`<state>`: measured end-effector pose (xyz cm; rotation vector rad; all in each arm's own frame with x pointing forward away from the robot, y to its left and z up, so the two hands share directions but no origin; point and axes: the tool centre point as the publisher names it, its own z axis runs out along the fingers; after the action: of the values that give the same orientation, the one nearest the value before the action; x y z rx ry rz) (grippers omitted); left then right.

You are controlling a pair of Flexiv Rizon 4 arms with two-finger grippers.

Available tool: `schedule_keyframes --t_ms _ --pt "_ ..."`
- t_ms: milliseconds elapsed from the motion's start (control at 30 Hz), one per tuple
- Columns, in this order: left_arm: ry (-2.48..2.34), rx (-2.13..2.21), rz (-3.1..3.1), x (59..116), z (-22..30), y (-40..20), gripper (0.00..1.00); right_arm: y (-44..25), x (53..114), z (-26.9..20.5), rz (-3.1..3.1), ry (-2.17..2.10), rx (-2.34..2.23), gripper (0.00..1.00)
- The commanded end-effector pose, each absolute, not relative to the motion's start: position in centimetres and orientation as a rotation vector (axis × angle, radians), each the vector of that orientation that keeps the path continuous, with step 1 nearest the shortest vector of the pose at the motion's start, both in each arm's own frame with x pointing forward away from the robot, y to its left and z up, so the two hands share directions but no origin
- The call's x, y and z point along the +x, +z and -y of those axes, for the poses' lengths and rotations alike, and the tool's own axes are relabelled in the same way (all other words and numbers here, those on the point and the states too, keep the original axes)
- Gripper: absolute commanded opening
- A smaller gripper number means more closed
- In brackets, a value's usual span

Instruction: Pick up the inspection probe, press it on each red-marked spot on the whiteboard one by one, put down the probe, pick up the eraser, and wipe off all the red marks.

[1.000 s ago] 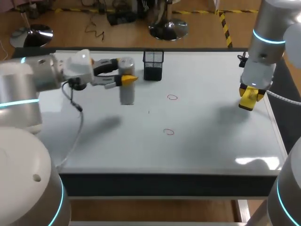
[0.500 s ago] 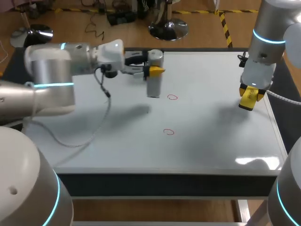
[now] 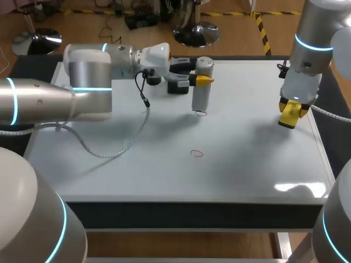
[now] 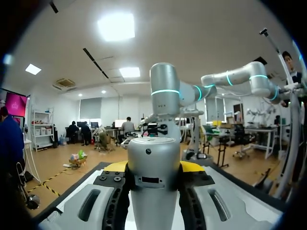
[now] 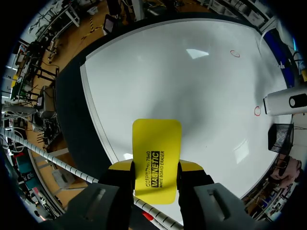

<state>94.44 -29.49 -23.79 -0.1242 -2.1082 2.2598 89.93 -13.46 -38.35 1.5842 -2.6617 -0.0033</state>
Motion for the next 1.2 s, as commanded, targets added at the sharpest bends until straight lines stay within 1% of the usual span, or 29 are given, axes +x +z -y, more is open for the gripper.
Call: schedule_keyframes --t_ms 33,567,1200 --pt "2.233 -0.191 2.063 95.1 29.8 -24.5 0.00 -38.3 90.0 13.5 2.659 0.001 1.587 0.00" --pt "2.248 -0.164 2.057 96.0 30.5 -26.3 0.00 -38.3 90.0 13.5 2.659 0.001 1.587 0.00" --pt "2.186 -0.150 2.112 95.8 30.1 -27.3 0.00 -38.3 90.0 13.5 2.659 0.001 1.587 0.00"
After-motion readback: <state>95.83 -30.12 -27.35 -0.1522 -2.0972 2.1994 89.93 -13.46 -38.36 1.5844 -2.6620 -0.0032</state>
